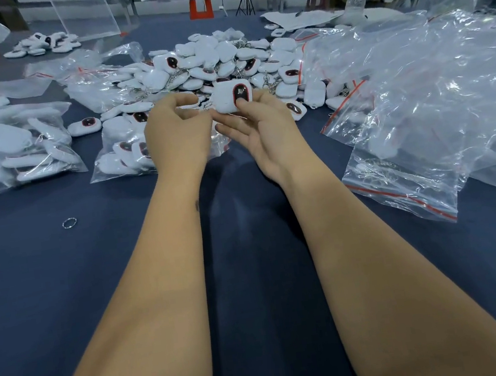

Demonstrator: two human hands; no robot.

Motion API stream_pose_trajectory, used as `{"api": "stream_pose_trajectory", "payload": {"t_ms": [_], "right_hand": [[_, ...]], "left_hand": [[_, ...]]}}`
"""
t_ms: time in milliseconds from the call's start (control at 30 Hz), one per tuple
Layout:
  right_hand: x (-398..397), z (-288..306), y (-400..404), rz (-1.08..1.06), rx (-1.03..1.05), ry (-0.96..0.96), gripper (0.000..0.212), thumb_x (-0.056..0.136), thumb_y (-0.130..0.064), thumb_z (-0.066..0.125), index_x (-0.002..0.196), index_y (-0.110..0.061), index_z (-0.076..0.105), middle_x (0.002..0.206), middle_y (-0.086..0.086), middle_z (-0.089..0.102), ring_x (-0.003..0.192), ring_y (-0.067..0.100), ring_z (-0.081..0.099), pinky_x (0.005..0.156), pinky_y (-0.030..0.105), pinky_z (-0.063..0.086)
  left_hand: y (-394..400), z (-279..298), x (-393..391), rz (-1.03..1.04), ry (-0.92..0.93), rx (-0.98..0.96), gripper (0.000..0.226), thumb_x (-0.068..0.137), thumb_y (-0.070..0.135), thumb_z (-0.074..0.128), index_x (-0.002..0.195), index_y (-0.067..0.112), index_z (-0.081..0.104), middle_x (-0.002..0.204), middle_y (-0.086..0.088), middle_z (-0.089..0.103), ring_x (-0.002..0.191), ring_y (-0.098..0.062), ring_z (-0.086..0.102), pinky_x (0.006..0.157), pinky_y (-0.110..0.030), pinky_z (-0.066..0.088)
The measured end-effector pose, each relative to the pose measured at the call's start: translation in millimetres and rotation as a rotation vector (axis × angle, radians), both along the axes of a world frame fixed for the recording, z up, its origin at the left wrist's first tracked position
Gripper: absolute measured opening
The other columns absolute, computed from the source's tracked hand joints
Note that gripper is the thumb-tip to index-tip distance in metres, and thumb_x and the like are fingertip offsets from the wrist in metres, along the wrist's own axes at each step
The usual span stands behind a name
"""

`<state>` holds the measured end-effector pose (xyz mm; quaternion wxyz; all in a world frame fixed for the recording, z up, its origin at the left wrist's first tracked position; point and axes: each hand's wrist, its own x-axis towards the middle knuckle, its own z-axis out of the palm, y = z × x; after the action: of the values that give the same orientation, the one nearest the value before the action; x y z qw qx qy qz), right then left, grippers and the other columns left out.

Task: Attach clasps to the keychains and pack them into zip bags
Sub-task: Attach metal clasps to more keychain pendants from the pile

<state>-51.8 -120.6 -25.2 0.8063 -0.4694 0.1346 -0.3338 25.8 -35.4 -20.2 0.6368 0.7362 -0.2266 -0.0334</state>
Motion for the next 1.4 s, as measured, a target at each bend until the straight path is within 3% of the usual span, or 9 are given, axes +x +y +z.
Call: {"api": "stream_pose_trajectory", "payload": {"t_ms": [200, 367, 467, 533, 667, 867, 1067, 1267, 1400], "right_hand": [[5, -5, 5, -0.156, -0.262, 0.259, 0.014, 0.094, -0.005, 0.059, 0.104, -0.009, 0.050, 0.080, 0.006, 0.066, 0.067, 0.013, 0.062, 0.059, 0.020, 0.051], [9, -12, 8, -0.211, -0.762, 0.473, 0.013, 0.091, -0.007, 0.062, 0.100, -0.008, 0.072, 0.073, 0.001, 0.062, 0.067, 0.008, 0.054, 0.066, 0.024, 0.046], [7, -10, 9, -0.174, -0.687, 0.466, 0.025, 0.092, 0.000, 0.056, 0.115, -0.006, 0.065, 0.082, 0.007, 0.067, 0.075, 0.012, 0.061, 0.070, 0.021, 0.048], [5, -9, 9, -0.111, -0.750, 0.481, 0.027, 0.091, 0.006, 0.047, 0.104, -0.007, 0.068, 0.087, 0.005, 0.070, 0.083, 0.014, 0.062, 0.078, 0.026, 0.050], [5, -8, 7, -0.171, -0.881, 0.598, 0.028, 0.087, 0.001, 0.046, 0.085, -0.009, 0.072, 0.066, -0.006, 0.063, 0.064, 0.011, 0.055, 0.061, 0.027, 0.044], [-7, -11, -17, -0.478, -0.933, 0.857, 0.047, 0.087, -0.008, 0.047, 0.131, -0.018, 0.059, 0.133, 0.004, 0.058, 0.127, 0.025, 0.045, 0.107, 0.041, 0.038], [-4, -13, -15, -0.301, -1.187, 1.147, 0.034, 0.088, -0.021, 0.044, 0.118, -0.019, 0.059, 0.115, 0.002, 0.049, 0.122, 0.029, 0.039, 0.100, 0.038, 0.029], [-6, -12, -11, -0.398, -1.068, 1.020, 0.034, 0.086, -0.012, 0.043, 0.106, -0.006, 0.069, 0.109, 0.007, 0.064, 0.113, 0.030, 0.045, 0.087, 0.033, 0.032], [-8, -8, -6, -0.414, -0.821, 0.767, 0.033, 0.083, -0.009, 0.045, 0.104, -0.010, 0.071, 0.100, 0.005, 0.070, 0.095, 0.026, 0.062, 0.082, 0.036, 0.051]], "left_hand": [[0, 4, -3, 0.029, 0.039, -0.131, 0.029, 0.070, 0.011, 0.055, 0.088, 0.031, 0.064, 0.084, 0.004, 0.067, 0.069, -0.017, 0.064, 0.066, -0.030, 0.053], [-1, 5, -4, 0.047, -0.089, -0.101, 0.025, 0.076, 0.013, 0.057, 0.088, 0.033, 0.065, 0.081, 0.017, 0.063, 0.075, 0.004, 0.059, 0.066, -0.015, 0.046], [-2, 2, -4, 0.046, -0.147, -0.058, 0.023, 0.079, 0.015, 0.057, 0.091, 0.032, 0.065, 0.084, 0.018, 0.062, 0.082, 0.001, 0.060, 0.070, -0.022, 0.050], [-4, -1, -4, 0.041, -0.170, -0.011, 0.022, 0.081, 0.015, 0.057, 0.092, 0.033, 0.063, 0.086, 0.017, 0.062, 0.083, -0.003, 0.060, 0.074, -0.027, 0.052], [-8, -6, -5, 0.026, -0.318, 0.178, 0.020, 0.085, 0.016, 0.054, 0.097, 0.027, 0.065, 0.100, 0.008, 0.065, 0.087, -0.013, 0.059, 0.070, -0.027, 0.042], [-7, -10, -8, 0.118, -0.534, 0.611, 0.034, 0.080, 0.002, 0.054, 0.108, 0.016, 0.067, 0.118, -0.010, 0.057, 0.116, -0.032, 0.047, 0.068, -0.034, 0.032], [0, -12, 2, 0.217, -0.543, 0.809, 0.033, 0.085, 0.006, 0.056, 0.113, 0.018, 0.068, 0.127, -0.013, 0.047, 0.121, -0.036, 0.037, 0.091, -0.037, 0.035], [6, -10, 7, 0.310, -0.427, 0.647, 0.040, 0.081, 0.006, 0.054, 0.120, 0.013, 0.057, 0.130, -0.014, 0.045, 0.123, -0.036, 0.037, 0.093, -0.034, 0.031], [3, -8, 2, 0.326, -0.444, 0.539, 0.032, 0.085, 0.015, 0.052, 0.116, 0.018, 0.057, 0.130, -0.009, 0.043, 0.122, -0.032, 0.035, 0.094, -0.034, 0.028]]}}
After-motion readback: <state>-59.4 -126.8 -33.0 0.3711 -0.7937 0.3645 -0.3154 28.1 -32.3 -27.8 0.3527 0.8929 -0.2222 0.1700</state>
